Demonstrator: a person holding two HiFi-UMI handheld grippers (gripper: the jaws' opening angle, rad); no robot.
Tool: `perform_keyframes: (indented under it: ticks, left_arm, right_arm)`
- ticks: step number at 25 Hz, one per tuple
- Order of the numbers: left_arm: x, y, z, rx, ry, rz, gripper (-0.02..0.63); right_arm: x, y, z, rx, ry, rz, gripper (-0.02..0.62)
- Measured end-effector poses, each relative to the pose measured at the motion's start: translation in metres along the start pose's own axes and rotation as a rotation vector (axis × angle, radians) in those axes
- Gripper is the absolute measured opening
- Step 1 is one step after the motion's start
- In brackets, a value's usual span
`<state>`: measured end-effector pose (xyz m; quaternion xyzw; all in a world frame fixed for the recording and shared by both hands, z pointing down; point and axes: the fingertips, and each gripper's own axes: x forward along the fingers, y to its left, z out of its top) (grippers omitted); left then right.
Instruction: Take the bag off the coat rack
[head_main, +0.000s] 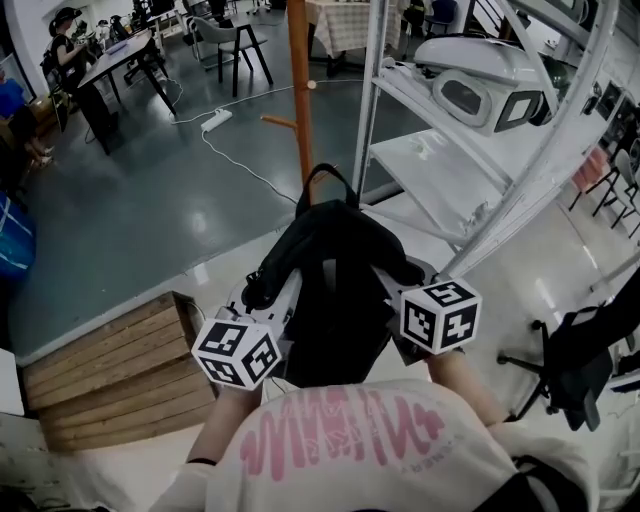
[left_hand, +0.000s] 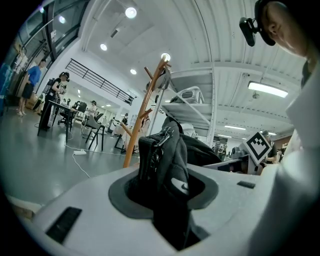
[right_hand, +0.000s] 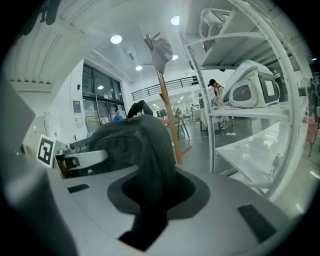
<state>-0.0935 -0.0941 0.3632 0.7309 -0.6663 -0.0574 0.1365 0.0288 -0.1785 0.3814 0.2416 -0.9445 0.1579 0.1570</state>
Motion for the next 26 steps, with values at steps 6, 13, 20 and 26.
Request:
perform_keyframes:
  ticks: [6,13,20,26]
  left_arm:
    - [0.003,-0.008,0.000,0.002,-0.002,0.016,0.132]
    - [0.011,-0.013,0.001,0.017,0.001,0.031,0.132]
    - [0.016,-0.010,0.001,0.009,0.013,0.040,0.132]
    - [0.018,-0.007,0.004,0.015,0.013,0.045,0.132]
  right_arm:
    - [-0.004,-0.007,0.001,-0.011,0.005,0.017,0.089]
    - [-0.004,-0.016,0.002,-0.001,0.007,0.029,0.089]
    - [0.002,-0.020,0.004,-0.005,0.014,0.036,0.089]
    - [0.006,-0.021,0.007,-0.001,0.015,0.038,0.089]
